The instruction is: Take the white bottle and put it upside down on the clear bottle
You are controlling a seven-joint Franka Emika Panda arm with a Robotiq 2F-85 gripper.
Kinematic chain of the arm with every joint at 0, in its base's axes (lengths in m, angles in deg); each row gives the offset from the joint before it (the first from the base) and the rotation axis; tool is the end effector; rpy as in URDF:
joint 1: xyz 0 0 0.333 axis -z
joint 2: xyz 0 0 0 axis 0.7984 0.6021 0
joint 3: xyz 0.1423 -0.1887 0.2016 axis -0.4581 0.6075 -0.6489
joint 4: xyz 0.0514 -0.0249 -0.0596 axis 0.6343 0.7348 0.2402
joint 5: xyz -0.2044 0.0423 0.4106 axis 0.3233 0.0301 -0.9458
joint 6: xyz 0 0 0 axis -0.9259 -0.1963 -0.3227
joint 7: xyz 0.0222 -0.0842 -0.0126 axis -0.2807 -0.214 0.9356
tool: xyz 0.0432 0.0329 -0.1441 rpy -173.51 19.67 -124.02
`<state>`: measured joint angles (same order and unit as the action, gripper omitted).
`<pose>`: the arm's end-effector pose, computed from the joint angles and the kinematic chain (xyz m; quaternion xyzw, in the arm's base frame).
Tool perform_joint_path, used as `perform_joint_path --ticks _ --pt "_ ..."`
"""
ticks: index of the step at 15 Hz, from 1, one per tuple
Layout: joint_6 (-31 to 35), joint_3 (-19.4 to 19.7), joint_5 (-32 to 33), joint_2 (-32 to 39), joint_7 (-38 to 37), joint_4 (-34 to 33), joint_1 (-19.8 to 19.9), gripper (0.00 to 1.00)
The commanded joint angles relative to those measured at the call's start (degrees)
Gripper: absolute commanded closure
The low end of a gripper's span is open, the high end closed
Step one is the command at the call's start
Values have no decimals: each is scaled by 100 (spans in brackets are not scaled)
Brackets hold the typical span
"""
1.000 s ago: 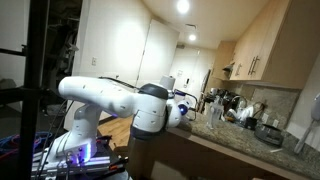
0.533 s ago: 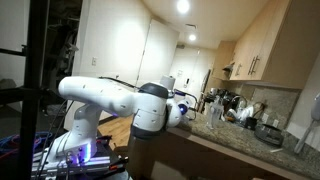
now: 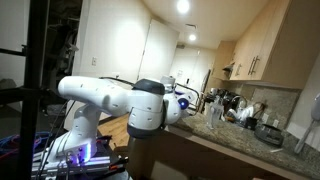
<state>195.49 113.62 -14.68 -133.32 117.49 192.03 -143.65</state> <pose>0.6517 -0.0448 0.3157 -0.7015 -0.2487 -0.6371 0.2002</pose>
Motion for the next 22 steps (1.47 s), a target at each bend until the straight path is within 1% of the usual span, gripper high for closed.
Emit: perform_joint_path --ticks 1,2,4,5,6,8,9,10,11,12,13,15,17,18,19,22 --pt "-231 -952 -755 -54 -640 522 755 75" --pt "-224 -1177 -1052 -71 -791 586 869 75" --pt "-90 -1579 -1877 -56 -888 693 955 75" --pt "-132 -1296 -1111 -50 -1009 455 791 75" --pt "-132 -1407 -1147 -33 -1054 481 838 50" --pt "-136 -1344 -992 -29 -1168 474 825 50" --pt "-29 -1334 -1154 149 -1419 418 827 75" --pt "40 -1413 -1364 -26 -1767 310 770 75" --pt "-76 -1507 -1416 -43 -2078 229 761 75" --pt "-85 -1644 -1787 -47 -2115 173 728 75" --pt "-51 -1709 -1936 -49 -2348 154 730 75" --pt "86 -1767 -2358 -48 -2618 144 714 75" --pt "253 -1622 -2723 -47 -2836 290 763 75" --pt "21 -1685 -2404 -46 -2682 196 774 75" --pt "27 -1652 -2418 -49 -2696 200 771 50" --pt "25 -1652 -2402 -50 -2696 199 769 50"
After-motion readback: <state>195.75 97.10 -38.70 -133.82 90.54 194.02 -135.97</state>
